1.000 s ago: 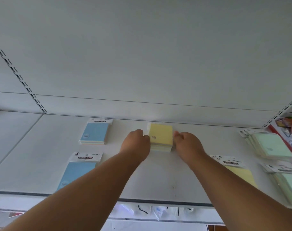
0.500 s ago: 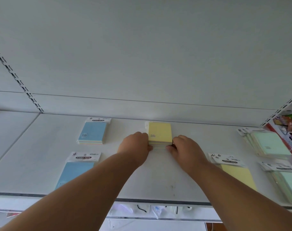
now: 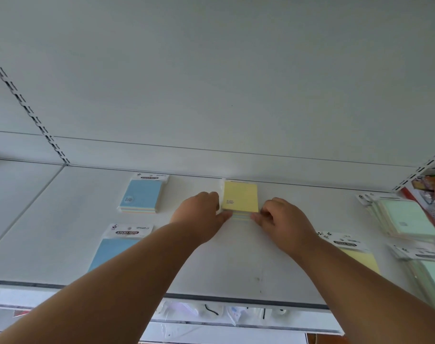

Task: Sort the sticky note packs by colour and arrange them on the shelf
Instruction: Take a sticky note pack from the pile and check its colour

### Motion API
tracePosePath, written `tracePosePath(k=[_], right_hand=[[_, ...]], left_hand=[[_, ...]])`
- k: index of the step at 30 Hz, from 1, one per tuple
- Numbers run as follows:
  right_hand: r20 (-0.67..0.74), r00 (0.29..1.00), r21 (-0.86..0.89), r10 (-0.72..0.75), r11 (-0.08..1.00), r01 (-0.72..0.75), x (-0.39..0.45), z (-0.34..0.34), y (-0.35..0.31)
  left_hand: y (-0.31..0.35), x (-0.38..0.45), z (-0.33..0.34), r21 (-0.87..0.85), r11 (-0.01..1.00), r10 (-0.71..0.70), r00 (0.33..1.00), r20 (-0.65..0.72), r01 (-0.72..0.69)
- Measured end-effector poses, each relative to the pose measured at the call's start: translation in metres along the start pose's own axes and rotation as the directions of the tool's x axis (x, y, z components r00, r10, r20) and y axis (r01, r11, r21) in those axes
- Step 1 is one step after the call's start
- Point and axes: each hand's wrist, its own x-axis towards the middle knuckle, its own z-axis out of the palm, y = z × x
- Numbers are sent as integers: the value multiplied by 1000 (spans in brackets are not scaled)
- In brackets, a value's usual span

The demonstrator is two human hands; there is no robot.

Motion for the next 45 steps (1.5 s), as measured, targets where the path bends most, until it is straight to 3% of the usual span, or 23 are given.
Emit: tracePosePath(k=[10, 14, 22, 24, 26, 28, 29, 31, 36, 45], right_hand=[[30, 996, -66, -80, 994, 82, -1, -1, 0], [-48, 995, -67, -84, 994, 81, -6, -1, 2], [-79, 992, -39, -102, 994, 99, -9, 2, 0], [-120, 993, 52, -17, 998, 23, -8, 0, -3], [-167, 964, 235, 208, 958, -166, 2, 0, -6], [-58, 897, 449, 438, 814, -369, 17, 1, -11], [24, 874, 525, 486, 738, -425, 22, 3, -14], [117, 850, 599, 514, 646, -473, 27, 6, -18], [115, 819, 645, 562, 585, -492, 27, 7, -21], [81, 813, 603, 577, 621, -501, 26, 9, -19]], left_hand=[[-5, -3, -2, 166, 980, 104, 993, 53, -111], [-9, -4, -6, 15, 997, 82, 996, -25, -82], [-6, -6, 6, 19, 993, 121, 989, -83, -120], [-8, -7, 3, -32, 996, 78, 993, -86, -81], [-6, -2, 0, -185, 981, -80, 991, -108, 59], [0, 5, -3, -383, 899, -259, 963, -80, 210], [3, 8, -2, -434, 867, -295, 954, -53, 244], [11, 13, 1, -424, 871, -274, 962, -4, 247], [20, 14, 0, -398, 884, -276, 961, -19, 246], [25, 9, -3, -313, 924, -235, 972, -9, 220]])
